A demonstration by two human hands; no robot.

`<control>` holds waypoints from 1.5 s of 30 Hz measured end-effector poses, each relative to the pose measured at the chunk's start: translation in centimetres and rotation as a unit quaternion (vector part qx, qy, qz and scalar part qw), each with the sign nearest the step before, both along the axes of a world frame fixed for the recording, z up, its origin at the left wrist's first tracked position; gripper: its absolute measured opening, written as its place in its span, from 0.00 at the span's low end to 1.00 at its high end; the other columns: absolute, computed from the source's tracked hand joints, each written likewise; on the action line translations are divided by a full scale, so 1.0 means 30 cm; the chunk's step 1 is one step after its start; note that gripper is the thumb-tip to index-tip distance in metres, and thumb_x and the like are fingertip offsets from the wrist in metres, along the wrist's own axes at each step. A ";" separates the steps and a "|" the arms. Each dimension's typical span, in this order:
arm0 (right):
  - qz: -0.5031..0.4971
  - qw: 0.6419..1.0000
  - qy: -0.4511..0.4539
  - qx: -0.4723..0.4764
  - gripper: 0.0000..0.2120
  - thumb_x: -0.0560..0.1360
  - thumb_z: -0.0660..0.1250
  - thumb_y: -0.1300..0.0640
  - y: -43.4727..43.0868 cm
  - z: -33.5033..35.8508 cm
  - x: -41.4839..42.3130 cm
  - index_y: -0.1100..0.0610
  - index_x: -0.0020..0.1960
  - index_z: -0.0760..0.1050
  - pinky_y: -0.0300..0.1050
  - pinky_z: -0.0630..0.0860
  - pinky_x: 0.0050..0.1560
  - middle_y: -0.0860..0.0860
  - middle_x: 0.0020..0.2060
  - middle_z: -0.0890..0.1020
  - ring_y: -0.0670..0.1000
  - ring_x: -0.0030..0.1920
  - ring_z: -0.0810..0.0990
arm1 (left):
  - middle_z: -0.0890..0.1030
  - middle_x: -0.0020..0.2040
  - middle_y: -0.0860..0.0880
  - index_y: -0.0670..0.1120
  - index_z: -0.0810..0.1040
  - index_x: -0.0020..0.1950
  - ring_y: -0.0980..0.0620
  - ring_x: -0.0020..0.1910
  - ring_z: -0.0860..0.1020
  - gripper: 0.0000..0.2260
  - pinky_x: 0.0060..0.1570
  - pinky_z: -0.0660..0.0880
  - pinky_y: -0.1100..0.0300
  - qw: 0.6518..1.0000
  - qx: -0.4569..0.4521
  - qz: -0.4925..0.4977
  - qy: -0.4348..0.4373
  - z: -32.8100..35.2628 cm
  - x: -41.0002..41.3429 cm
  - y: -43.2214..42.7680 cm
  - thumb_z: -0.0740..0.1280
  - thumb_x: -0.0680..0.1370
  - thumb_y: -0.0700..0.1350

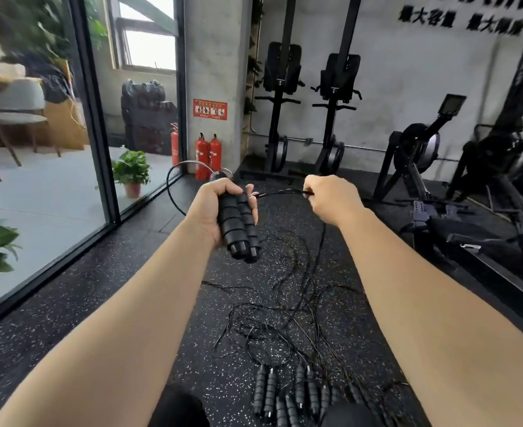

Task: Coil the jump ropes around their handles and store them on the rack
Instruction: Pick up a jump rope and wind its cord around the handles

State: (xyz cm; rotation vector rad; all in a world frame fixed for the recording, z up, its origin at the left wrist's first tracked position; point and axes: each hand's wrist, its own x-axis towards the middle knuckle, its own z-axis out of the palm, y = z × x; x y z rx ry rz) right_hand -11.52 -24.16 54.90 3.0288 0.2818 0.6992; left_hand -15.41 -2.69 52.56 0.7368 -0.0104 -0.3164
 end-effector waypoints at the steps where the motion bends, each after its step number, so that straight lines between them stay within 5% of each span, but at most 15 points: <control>1: -0.015 1.000 0.003 -0.001 0.08 0.78 0.60 0.64 -0.018 -0.011 0.002 0.56 0.54 0.72 0.46 0.71 0.38 0.56 0.46 0.81 0.59 0.42 0.77 | 0.80 0.42 0.48 0.40 0.76 0.50 0.51 0.33 0.77 0.15 0.36 0.78 0.59 1.000 0.001 0.006 0.000 -0.001 -0.003 0.008 0.63 0.64 0.38; 4: -0.043 0.998 0.029 0.042 0.07 0.77 0.60 0.64 -0.064 -0.053 0.016 0.56 0.54 0.72 0.46 0.69 0.38 0.56 0.46 0.80 0.57 0.41 0.76 | 0.80 0.42 0.49 0.40 0.77 0.47 0.51 0.33 0.77 0.13 0.36 0.78 0.60 1.000 0.017 0.021 0.016 -0.019 0.007 0.040 0.63 0.64 0.38; 6: -0.040 0.993 0.042 0.104 0.06 0.78 0.61 0.62 -0.076 -0.083 0.033 0.55 0.52 0.73 0.46 0.70 0.39 0.54 0.45 0.80 0.56 0.42 0.76 | 0.81 0.43 0.45 0.40 0.76 0.45 0.50 0.34 0.78 0.11 0.36 0.78 0.59 0.994 0.109 -0.001 0.032 -0.047 0.017 0.060 0.63 0.63 0.38; 10: -0.041 0.981 0.062 0.178 0.04 0.77 0.63 0.61 -0.087 -0.155 0.091 0.53 0.47 0.74 0.45 0.73 0.41 0.54 0.43 0.82 0.55 0.41 0.79 | 0.83 0.45 0.39 0.40 0.75 0.46 0.48 0.33 0.79 0.13 0.31 0.78 0.60 0.920 0.377 -0.089 0.059 -0.120 0.045 0.125 0.65 0.61 0.37; 16: -0.058 0.973 0.107 0.195 0.10 0.76 0.62 0.65 -0.077 -0.279 0.238 0.54 0.51 0.78 0.46 0.74 0.44 0.54 0.49 0.82 0.57 0.47 0.79 | 0.76 0.33 0.43 0.42 0.75 0.42 0.50 0.28 0.74 0.22 0.31 0.72 0.63 0.826 0.541 -0.154 0.039 -0.213 0.127 0.219 0.71 0.49 0.41; 24: -0.095 0.983 0.153 0.029 0.16 0.77 0.60 0.65 -0.086 -0.347 0.344 0.57 0.65 0.68 0.50 0.71 0.46 0.57 0.58 0.72 0.59 0.54 0.77 | 0.77 0.29 0.46 0.41 0.73 0.45 0.53 0.25 0.75 0.08 0.26 0.71 0.65 0.785 0.596 -0.167 -0.033 -0.192 0.184 0.130 0.68 0.68 0.34; 29: -0.093 0.978 0.158 0.099 0.17 0.77 0.60 0.64 -0.090 -0.388 0.321 0.54 0.65 0.72 0.48 0.73 0.48 0.55 0.59 0.77 0.57 0.55 0.77 | 0.76 0.27 0.48 0.42 0.72 0.41 0.53 0.24 0.73 0.06 0.27 0.69 0.65 0.726 0.657 -0.194 -0.066 -0.195 0.187 0.048 0.67 0.70 0.33; 33: -0.008 0.958 0.182 0.221 0.13 0.79 0.58 0.57 -0.043 -0.410 0.274 0.51 0.57 0.79 0.47 0.75 0.48 0.50 0.52 0.82 0.53 0.49 0.79 | 0.75 0.27 0.50 0.44 0.71 0.40 0.52 0.26 0.72 0.09 0.30 0.68 0.63 0.686 0.690 -0.214 -0.085 -0.226 0.171 0.000 0.68 0.64 0.38; 38: 0.107 0.879 0.272 0.376 0.16 0.80 0.61 0.50 0.074 -0.405 0.163 0.59 0.48 0.83 0.42 0.70 0.39 0.50 0.35 0.80 0.47 0.34 0.73 | 0.76 0.35 0.49 0.46 0.71 0.44 0.52 0.31 0.73 0.09 0.29 0.70 0.63 0.612 0.757 -0.187 -0.130 -0.237 0.142 -0.047 0.69 0.68 0.38; 41: 0.117 0.850 0.335 0.389 0.22 0.81 0.58 0.48 0.100 -0.418 0.111 0.60 0.40 0.82 0.38 0.66 0.35 0.43 0.24 0.78 0.39 0.27 0.72 | 0.76 0.41 0.50 0.49 0.70 0.44 0.51 0.37 0.75 0.11 0.35 0.72 0.60 0.551 0.804 -0.150 -0.169 -0.258 0.122 -0.055 0.71 0.68 0.43; 45: 0.119 0.868 0.320 0.360 0.26 0.80 0.59 0.43 0.090 -0.457 0.100 0.57 0.28 0.68 0.46 0.68 0.39 0.49 0.23 0.71 0.51 0.28 0.70 | 0.75 0.46 0.54 0.51 0.69 0.54 0.50 0.45 0.75 0.17 0.41 0.69 0.58 0.457 0.858 -0.064 -0.225 -0.296 0.072 -0.051 0.71 0.70 0.51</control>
